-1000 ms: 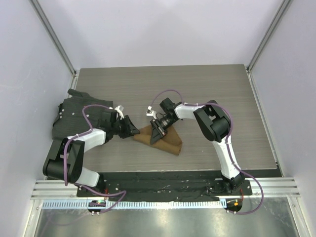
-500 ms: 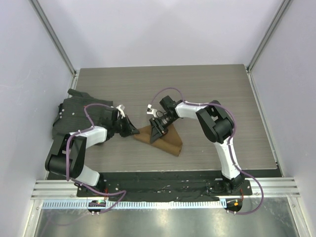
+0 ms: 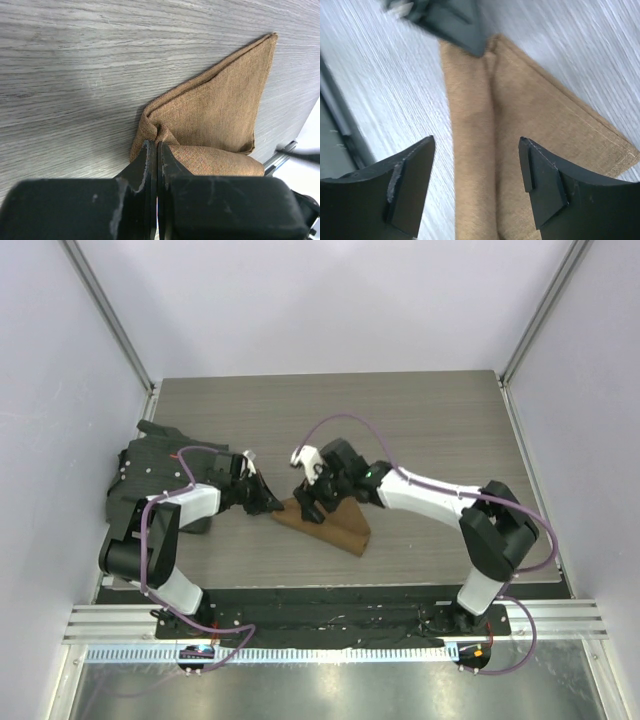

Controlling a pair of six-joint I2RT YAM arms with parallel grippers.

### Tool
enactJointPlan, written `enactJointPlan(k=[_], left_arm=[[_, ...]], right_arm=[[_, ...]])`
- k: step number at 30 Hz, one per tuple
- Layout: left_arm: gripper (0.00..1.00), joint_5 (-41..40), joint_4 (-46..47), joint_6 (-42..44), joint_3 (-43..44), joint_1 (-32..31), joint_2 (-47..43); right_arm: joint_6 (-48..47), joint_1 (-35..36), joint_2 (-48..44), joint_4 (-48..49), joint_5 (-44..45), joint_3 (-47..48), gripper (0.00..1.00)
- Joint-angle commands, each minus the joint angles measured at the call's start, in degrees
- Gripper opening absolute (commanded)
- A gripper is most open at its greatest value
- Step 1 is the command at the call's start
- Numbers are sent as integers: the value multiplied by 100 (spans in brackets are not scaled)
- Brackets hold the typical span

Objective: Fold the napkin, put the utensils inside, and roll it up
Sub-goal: Roll the napkin with the utensil

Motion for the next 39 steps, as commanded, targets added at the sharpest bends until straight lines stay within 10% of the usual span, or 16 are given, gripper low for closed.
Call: enactJointPlan(k=[1, 31, 37, 39], left_arm=[[0, 46, -376, 21, 126, -22, 56], [1, -25, -544, 74, 302, -22, -84], [62, -578, -684, 56, 284, -22, -654], [68, -824, -728, 91, 249, -13, -831]], right_arm=[[-623, 836, -488, 969, 2262, -601, 76], [-413, 934, 530, 918, 1442, -664, 46], [-88, 442, 671, 812, -115, -628, 32], [9, 241, 776, 821, -712, -646, 31]])
